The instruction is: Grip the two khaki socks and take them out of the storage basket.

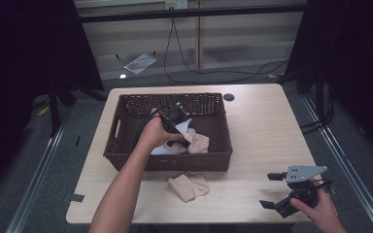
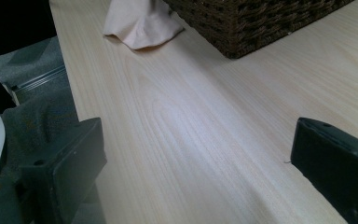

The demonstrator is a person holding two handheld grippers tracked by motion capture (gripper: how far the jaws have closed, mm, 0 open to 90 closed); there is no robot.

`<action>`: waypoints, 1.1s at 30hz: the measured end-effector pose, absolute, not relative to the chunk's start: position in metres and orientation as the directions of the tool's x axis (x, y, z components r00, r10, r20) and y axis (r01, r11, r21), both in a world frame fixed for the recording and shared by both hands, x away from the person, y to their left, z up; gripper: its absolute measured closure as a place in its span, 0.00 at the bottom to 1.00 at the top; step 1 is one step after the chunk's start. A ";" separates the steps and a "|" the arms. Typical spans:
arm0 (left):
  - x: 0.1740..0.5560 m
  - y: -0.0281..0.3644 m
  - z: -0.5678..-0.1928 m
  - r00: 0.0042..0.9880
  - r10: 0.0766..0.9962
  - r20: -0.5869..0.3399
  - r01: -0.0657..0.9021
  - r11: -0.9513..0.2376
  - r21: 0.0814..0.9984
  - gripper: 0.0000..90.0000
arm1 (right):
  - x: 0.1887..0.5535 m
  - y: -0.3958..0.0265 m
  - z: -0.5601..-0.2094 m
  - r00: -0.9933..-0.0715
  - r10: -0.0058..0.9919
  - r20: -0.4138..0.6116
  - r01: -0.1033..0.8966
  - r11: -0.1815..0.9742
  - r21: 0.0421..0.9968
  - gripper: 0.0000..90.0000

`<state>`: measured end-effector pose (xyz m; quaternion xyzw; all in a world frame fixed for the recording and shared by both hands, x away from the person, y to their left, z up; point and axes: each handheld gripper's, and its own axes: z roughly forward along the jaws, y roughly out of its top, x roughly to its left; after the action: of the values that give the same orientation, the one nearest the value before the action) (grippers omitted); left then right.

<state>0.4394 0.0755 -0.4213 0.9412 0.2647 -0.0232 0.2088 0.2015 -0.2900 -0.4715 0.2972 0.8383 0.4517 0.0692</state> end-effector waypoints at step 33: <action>0.434 0.085 -0.397 0.839 0.478 -0.262 0.543 -0.771 0.332 0.99 | 0.202 -0.290 -0.471 -0.813 0.561 0.154 0.435 0.411 0.801 0.03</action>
<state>0.4337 0.0849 -0.3969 0.9376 0.2721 -0.0814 0.2006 0.2017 -0.2905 -0.4711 0.2975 0.8372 0.4537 0.0693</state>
